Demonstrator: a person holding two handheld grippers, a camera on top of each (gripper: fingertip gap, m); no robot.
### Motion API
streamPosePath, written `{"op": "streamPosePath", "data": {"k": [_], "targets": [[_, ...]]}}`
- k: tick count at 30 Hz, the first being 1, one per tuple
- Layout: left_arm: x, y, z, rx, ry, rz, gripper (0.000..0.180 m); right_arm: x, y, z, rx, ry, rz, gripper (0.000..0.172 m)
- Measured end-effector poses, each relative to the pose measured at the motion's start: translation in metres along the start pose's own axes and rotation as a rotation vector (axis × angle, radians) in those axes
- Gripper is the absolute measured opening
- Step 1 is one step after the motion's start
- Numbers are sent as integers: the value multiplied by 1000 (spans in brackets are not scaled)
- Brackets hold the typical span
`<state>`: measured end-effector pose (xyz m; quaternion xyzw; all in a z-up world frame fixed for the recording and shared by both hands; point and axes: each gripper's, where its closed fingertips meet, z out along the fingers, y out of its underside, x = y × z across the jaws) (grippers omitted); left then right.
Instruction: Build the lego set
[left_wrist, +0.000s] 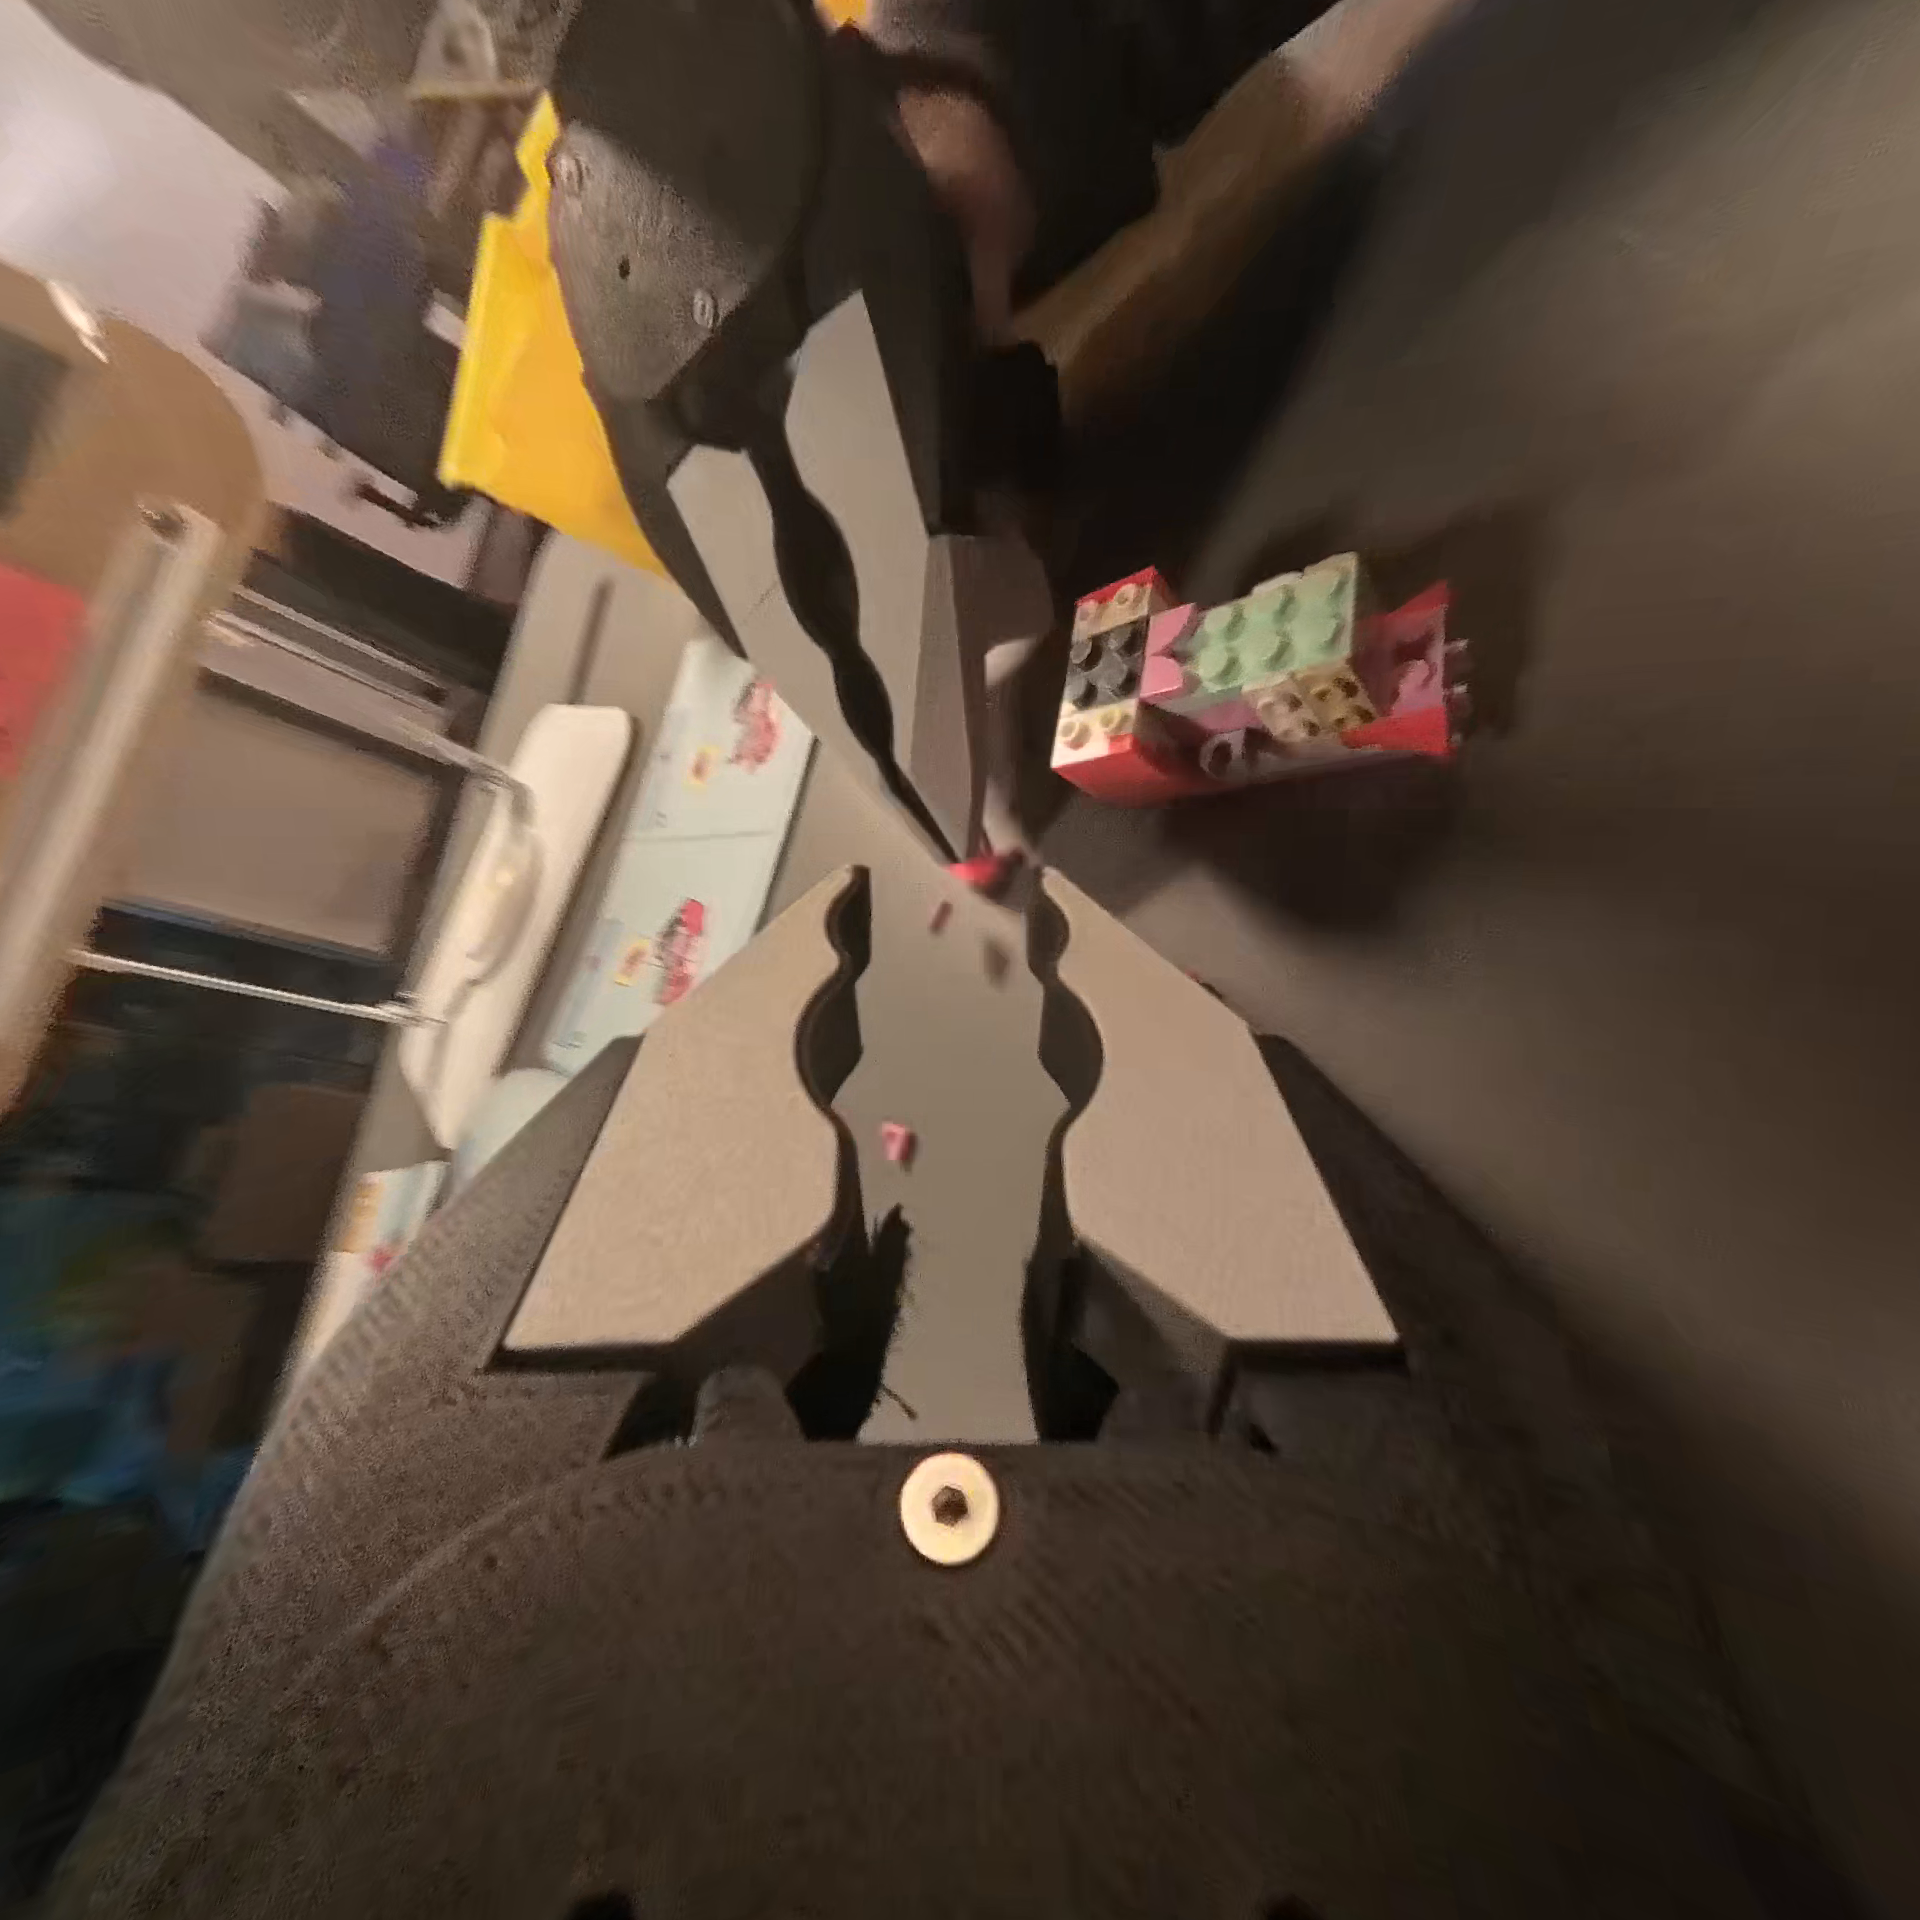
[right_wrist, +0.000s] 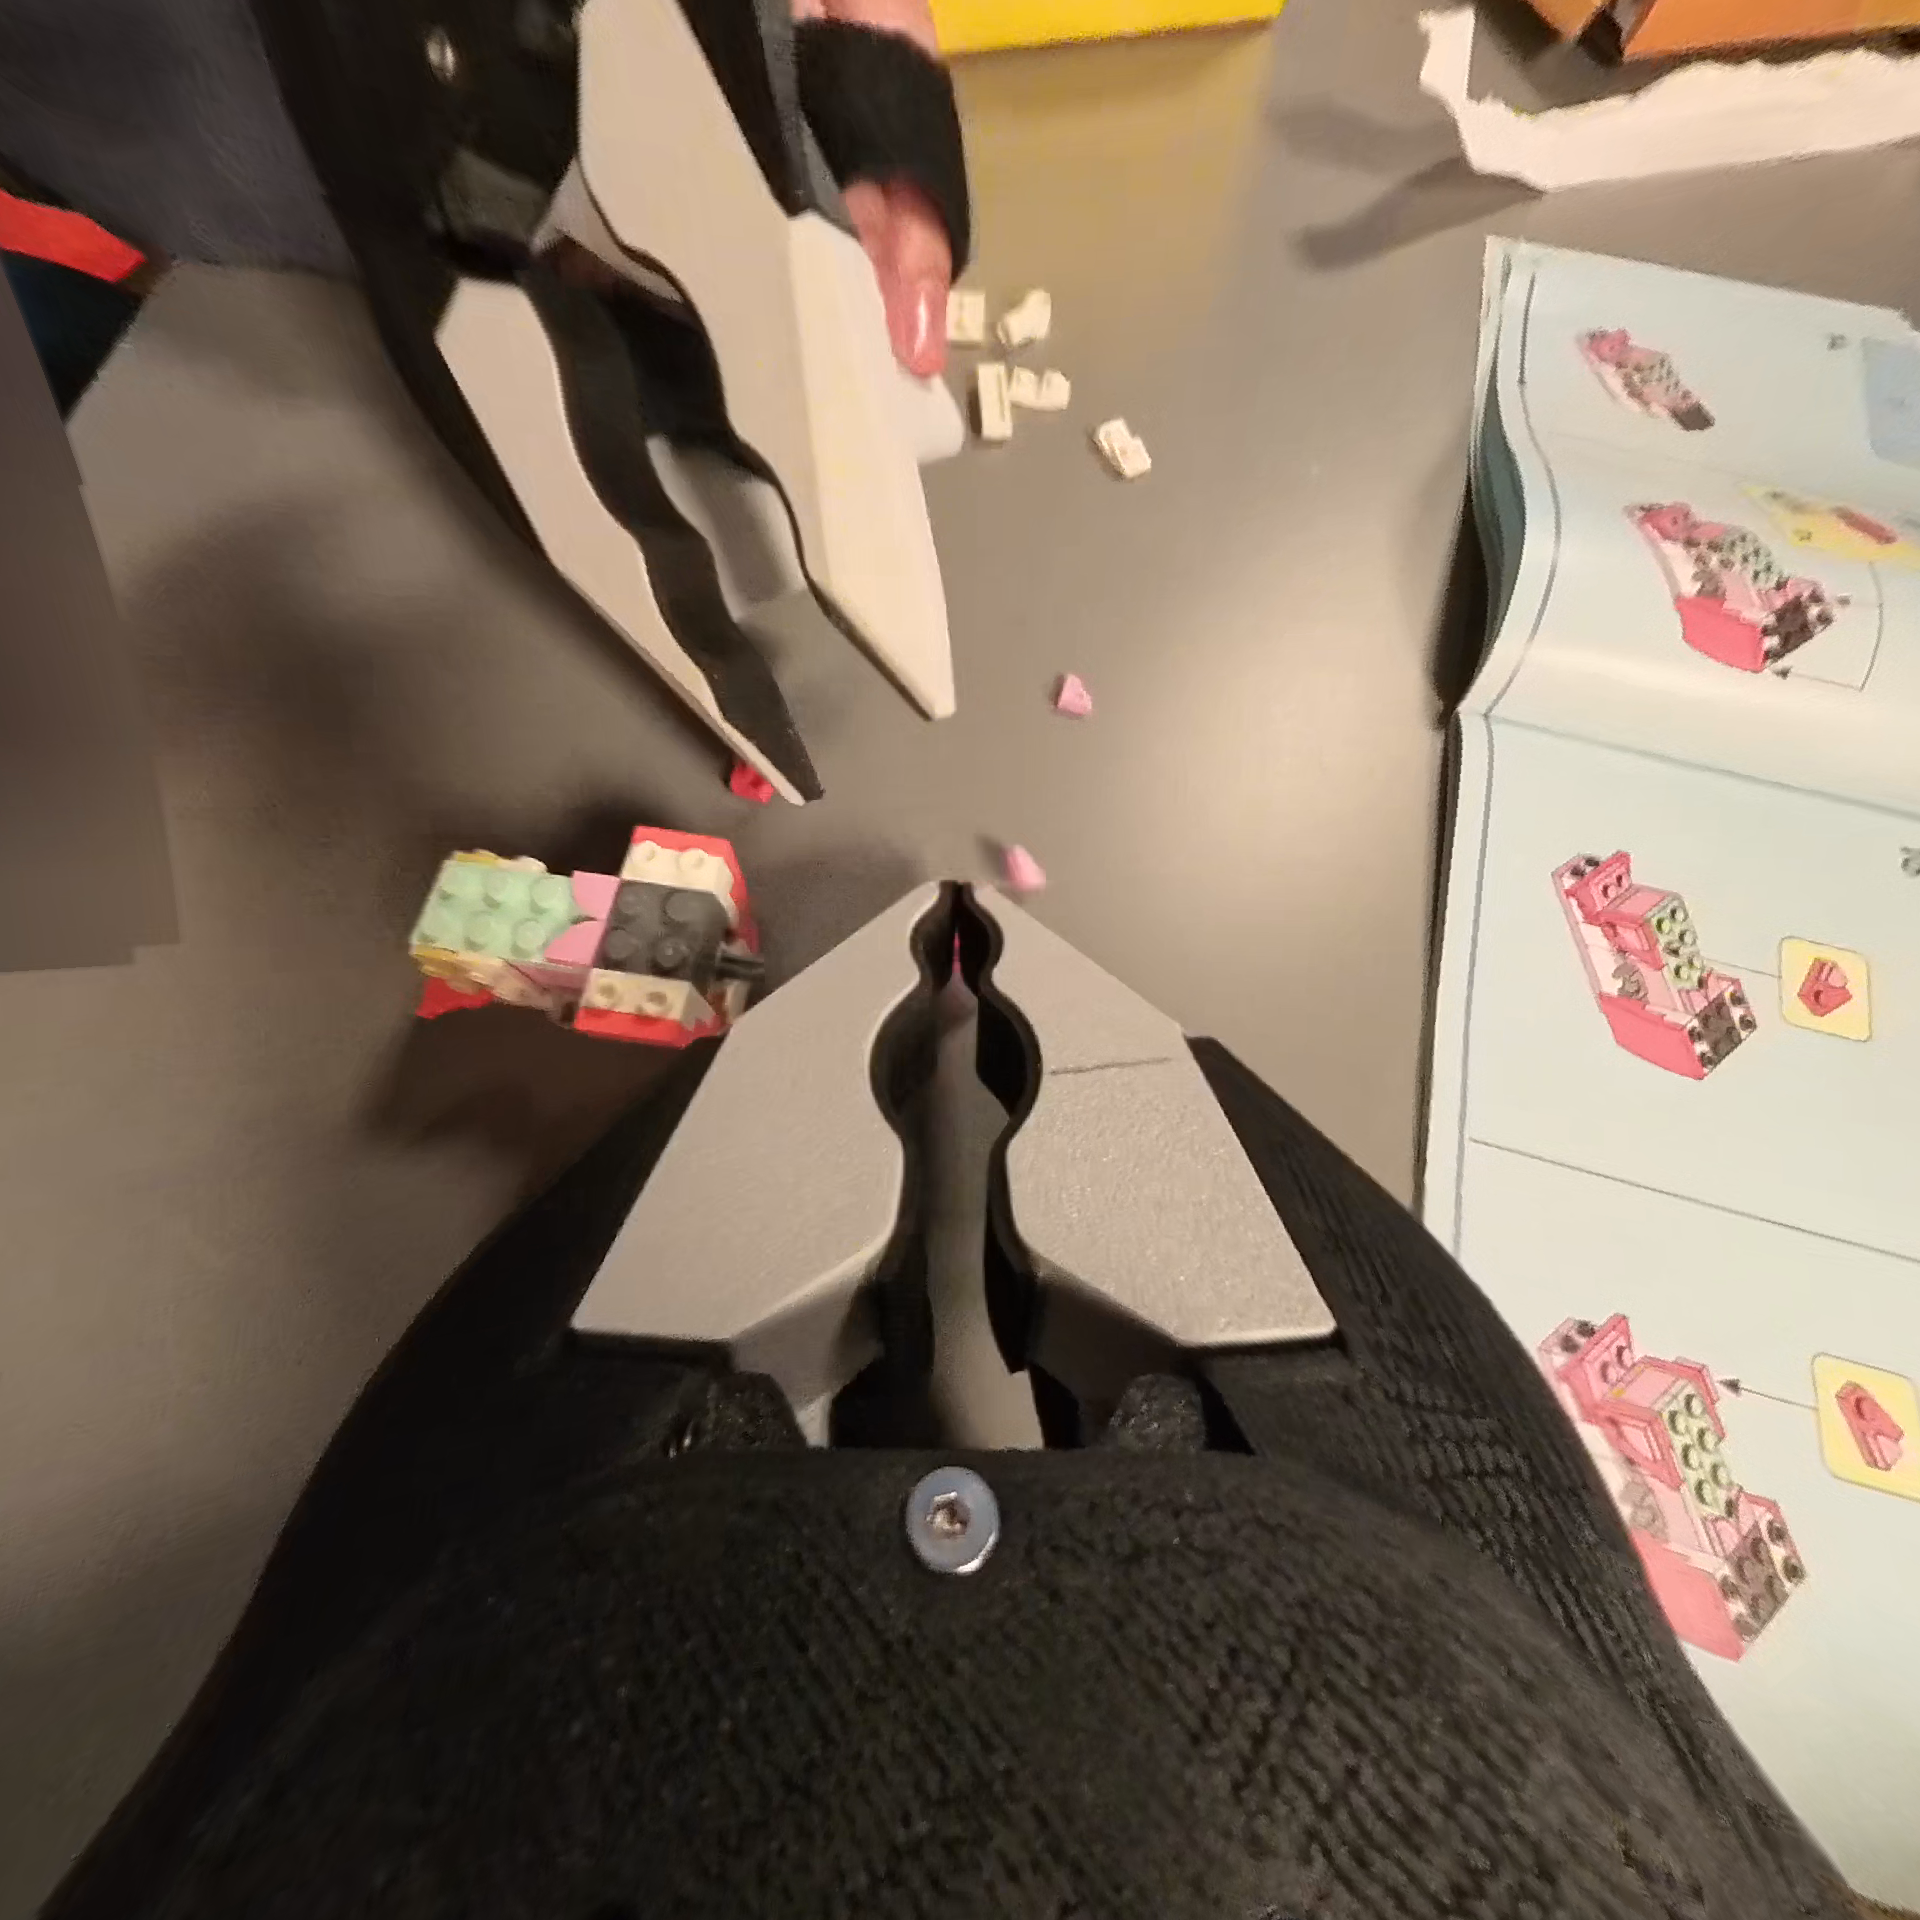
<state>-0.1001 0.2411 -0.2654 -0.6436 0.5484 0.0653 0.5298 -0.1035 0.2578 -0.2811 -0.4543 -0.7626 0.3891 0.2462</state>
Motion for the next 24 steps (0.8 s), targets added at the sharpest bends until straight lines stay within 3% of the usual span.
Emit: {"op": "streamPosePath", "data": {"k": [3, 6, 8, 13, 20, 24], "targets": [[-1, -2, -2, -2, -56, 128, 30, -1, -7, -4, 23, 2, -5, 0], [-4, 9, -1, -64, -71, 147, 32, 2, -1, -4, -9, 22, -15, 0], [-10, 15, -2, -68, -69, 70, 33, 3, 2, -5, -9, 18, -3, 1], [-21, 17, -7, -12, -43, -160, 34, 4, 10, -5, -10, -7, 63, 22], [-25, 17, -6, 21, -7, -316, 30, 3, 19, 2, -73, 36, 26, 8], [-23, 8, -3, 81, 82, -542, 29, 11, 5, -5, -18, 255, -203, 8]]}}
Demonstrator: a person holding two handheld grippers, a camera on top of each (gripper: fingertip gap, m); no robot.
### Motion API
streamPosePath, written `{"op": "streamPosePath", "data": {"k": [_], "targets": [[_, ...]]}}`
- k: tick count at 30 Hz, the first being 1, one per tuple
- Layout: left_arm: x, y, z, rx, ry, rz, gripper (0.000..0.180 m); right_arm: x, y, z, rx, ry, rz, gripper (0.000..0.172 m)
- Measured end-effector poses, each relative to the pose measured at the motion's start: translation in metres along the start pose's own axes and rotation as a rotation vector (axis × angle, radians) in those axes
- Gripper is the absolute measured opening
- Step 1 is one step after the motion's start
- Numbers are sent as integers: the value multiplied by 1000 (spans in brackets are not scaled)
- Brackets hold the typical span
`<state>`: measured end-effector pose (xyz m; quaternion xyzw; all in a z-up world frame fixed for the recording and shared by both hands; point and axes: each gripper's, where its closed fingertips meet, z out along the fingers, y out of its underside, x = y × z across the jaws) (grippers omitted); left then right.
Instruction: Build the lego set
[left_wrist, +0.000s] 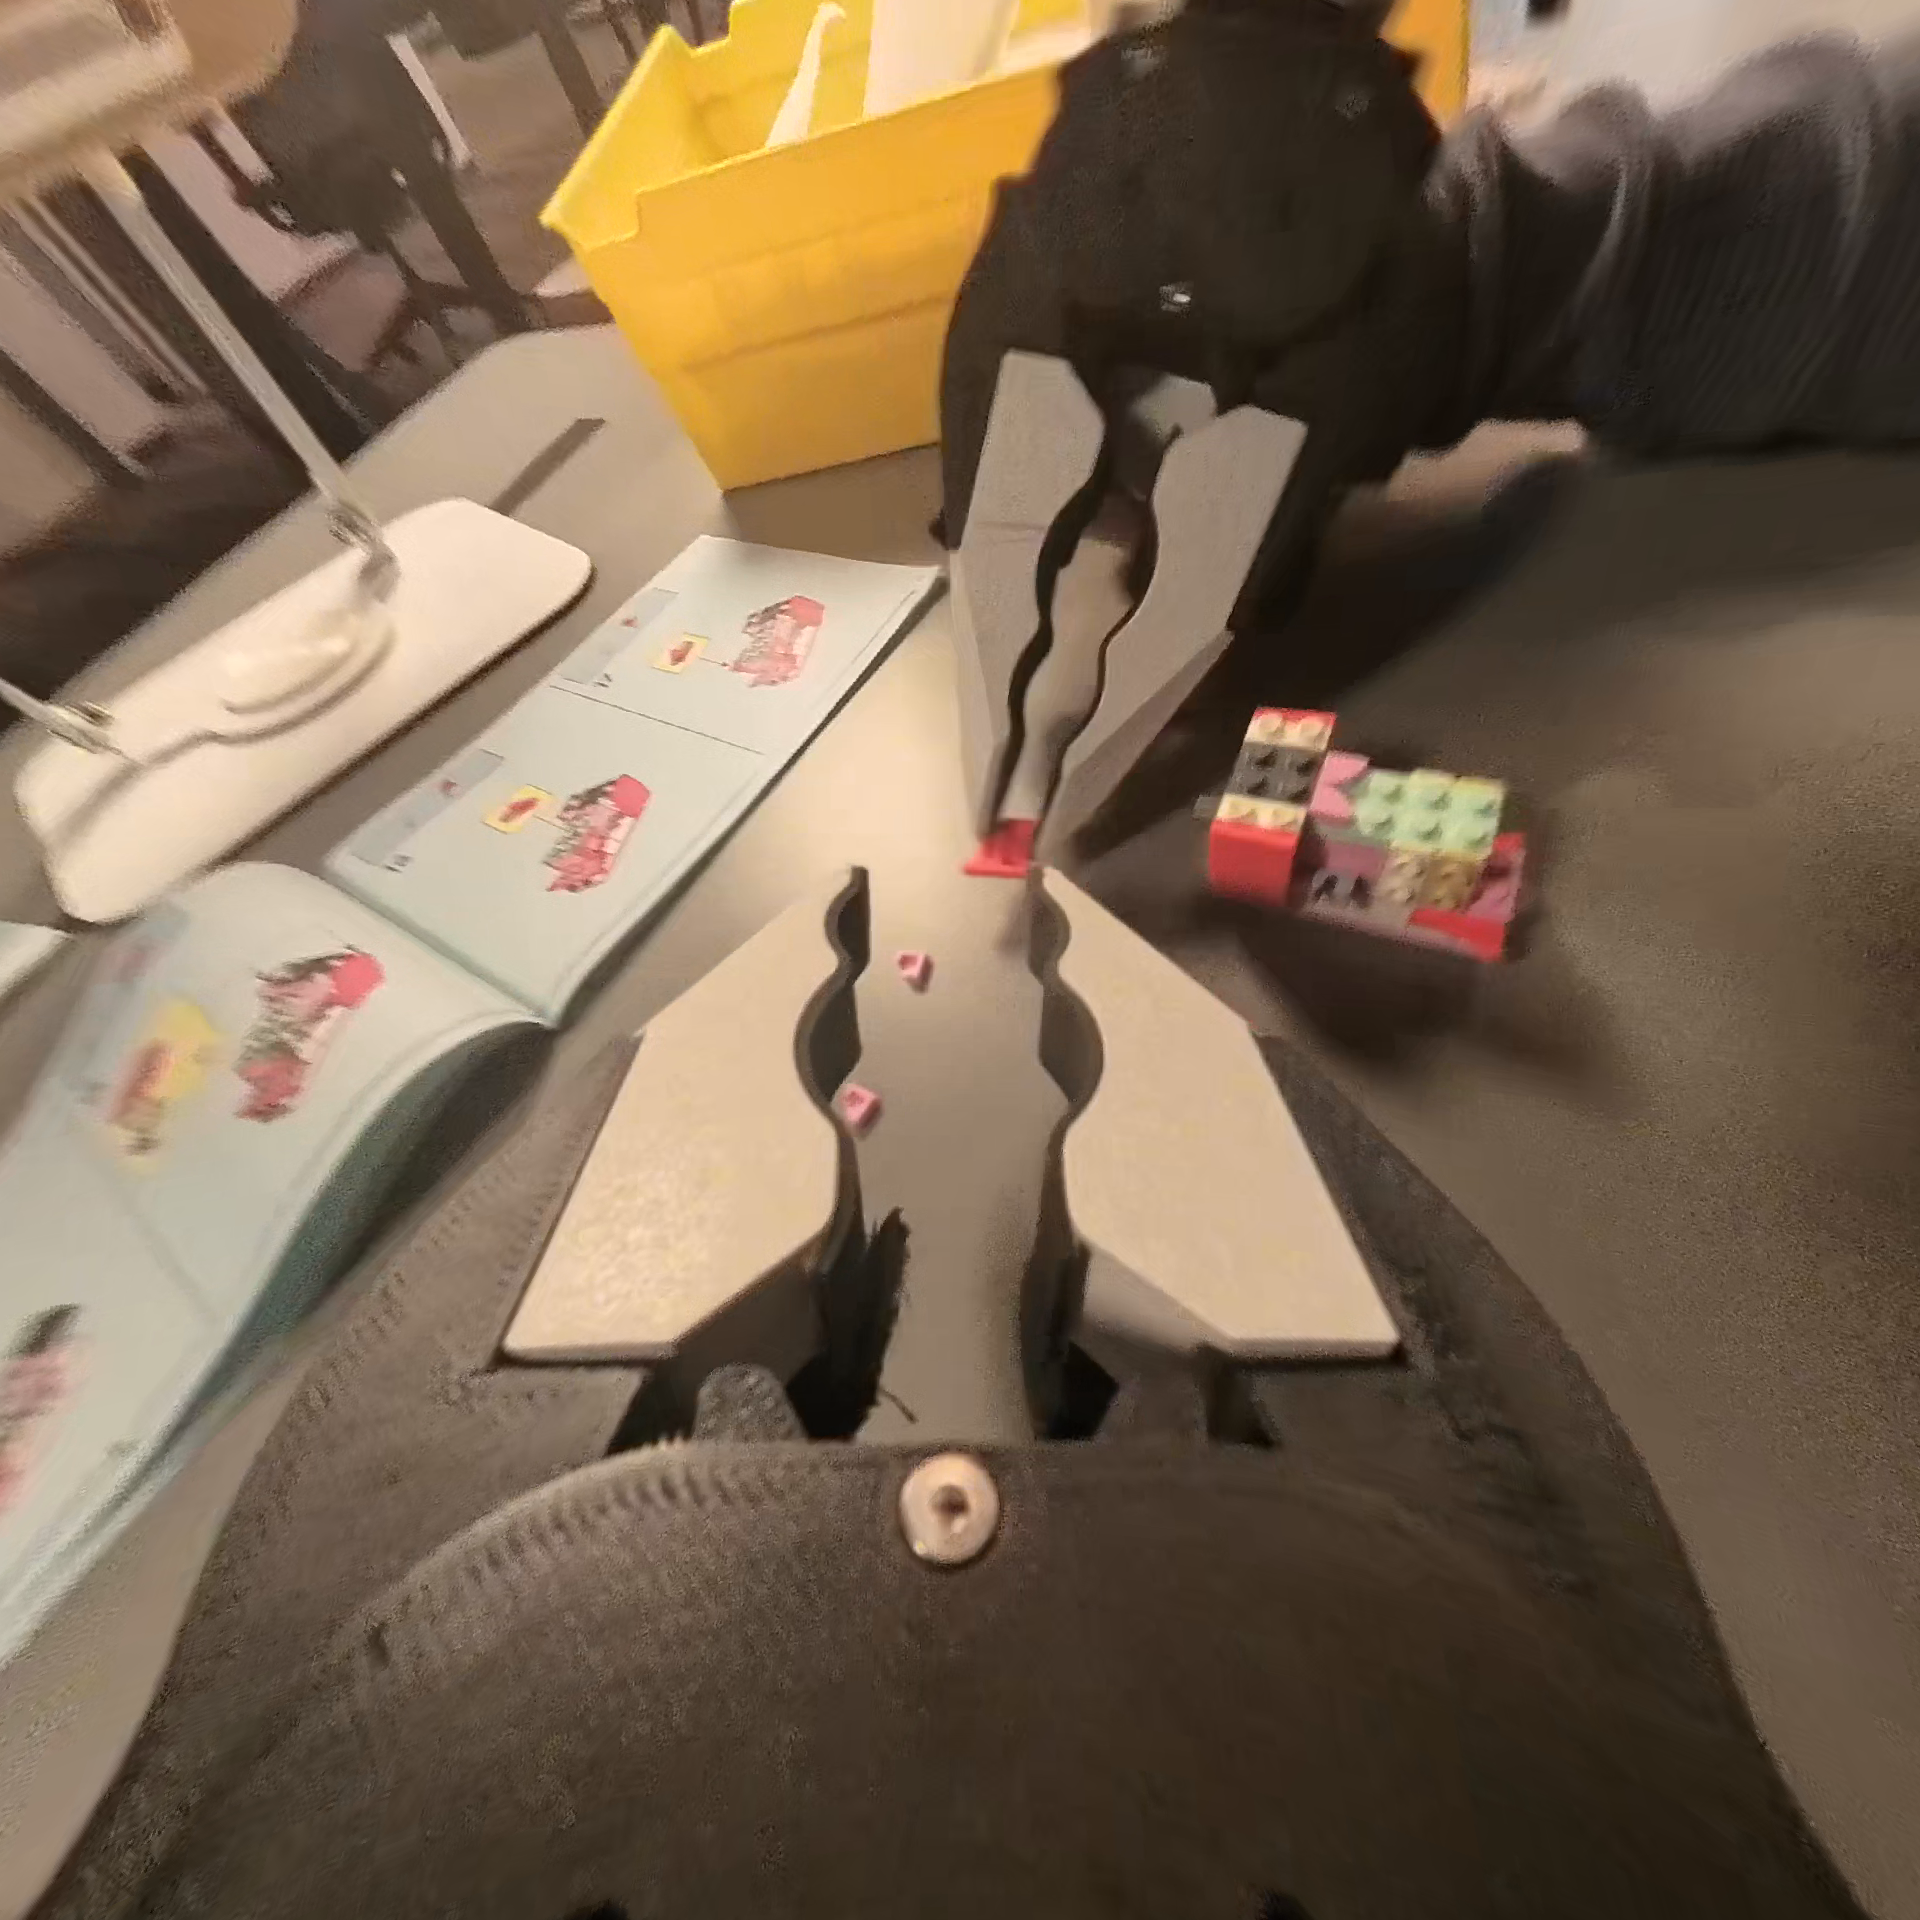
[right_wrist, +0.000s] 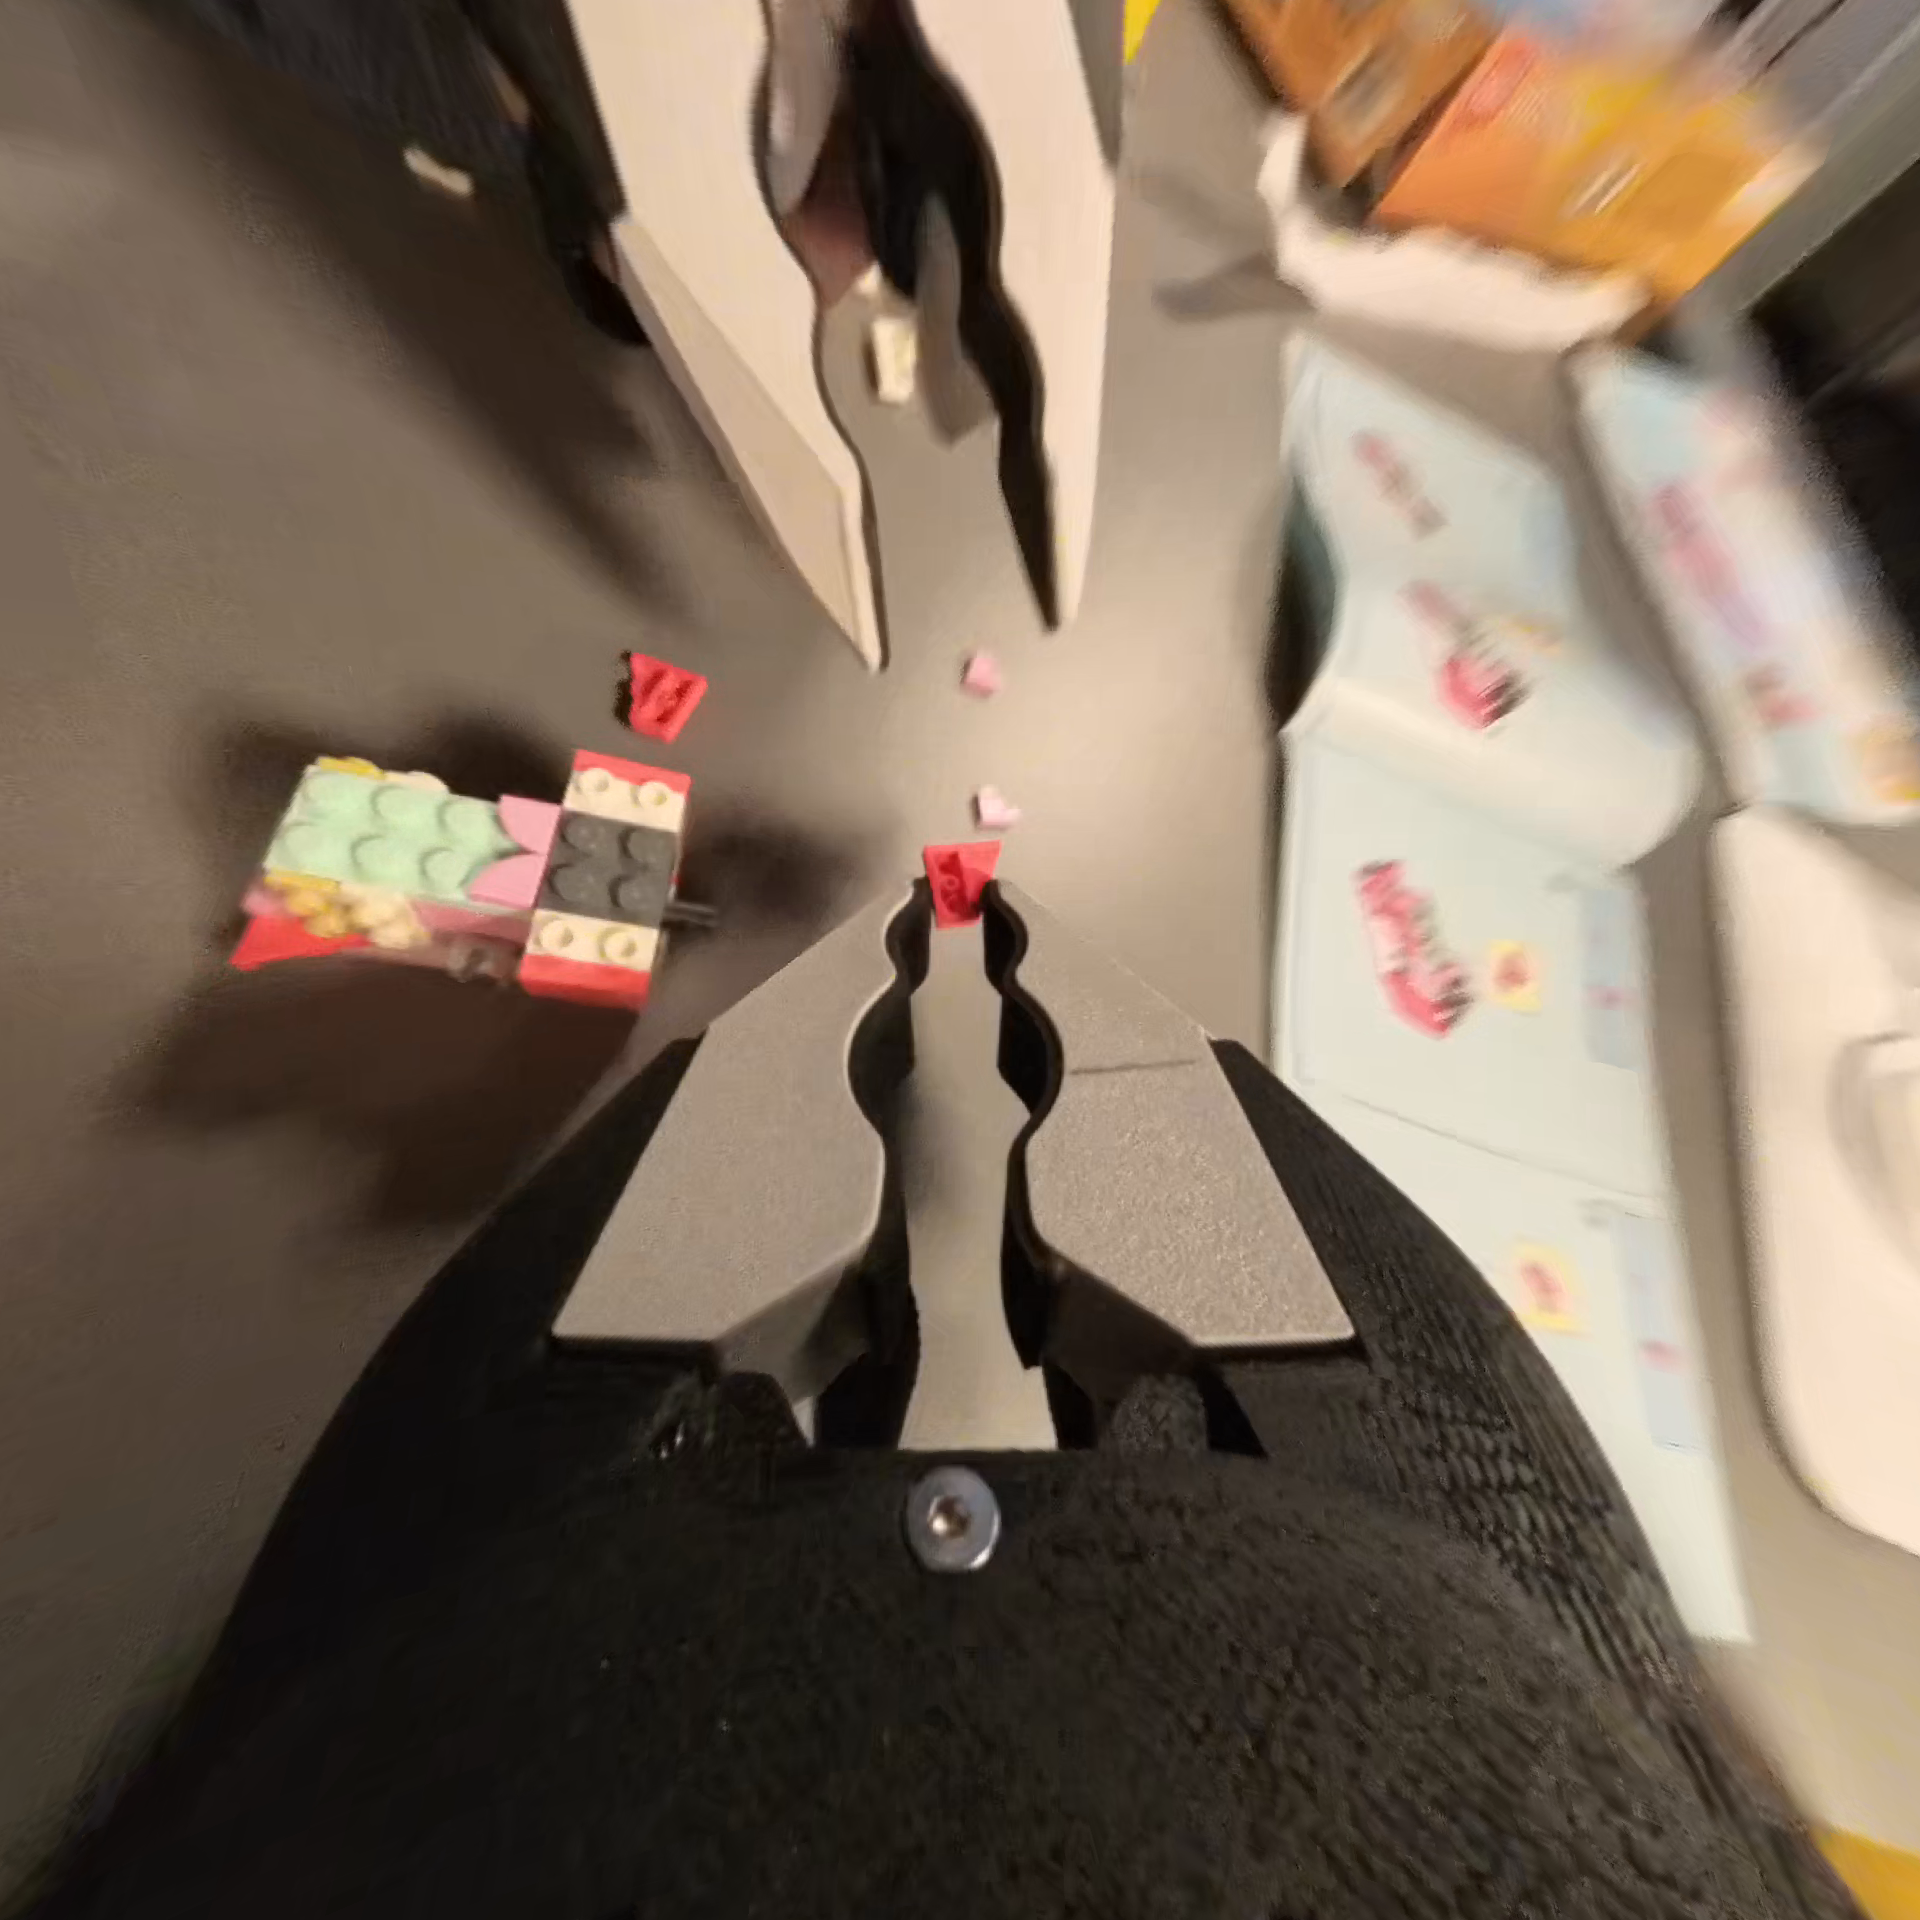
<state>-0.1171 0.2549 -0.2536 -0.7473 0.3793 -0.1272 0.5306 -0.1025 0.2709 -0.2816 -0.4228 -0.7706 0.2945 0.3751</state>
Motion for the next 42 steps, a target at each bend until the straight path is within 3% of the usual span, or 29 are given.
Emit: {"op": "streamPosePath", "data": {"k": [7, 16, 22, 23, 29, 36, 39, 41, 42], "targets": [[3, -18, -3, 127, 165, -360, 22, 11, -46, -17, 130, 275, -351, 8], [12, -30, -6, 195, 262, -439, 6, 6, -62, -20, 121, 376, -510, 8], [10, -34, -8, 217, 157, -274, 4, 7, -65, -24, 150, 426, -470, 8], [10, -35, -9, 216, 131, -229, 0, 8, -65, -25, 141, 443, -468, 0], [-2, -30, -9, 151, -110, 49, 0, 7, -55, -28, 103, 497, -314, 8], [-18, -7, -2, 9, -223, 93, 0, 27, -38, -37, -19, 617, -304, 2], [-17, -9, -5, 25, -216, 95, 0, 41, -26, -45, -29, 687, -262, 3], [-3, -12, -6, 46, -110, 115, 1, 51, -19, -54, 13, 737, -202, 4], [8, -12, -7, 49, -36, 122, 10, 57, -16, -60, 36, 773, -177, 4]]}}
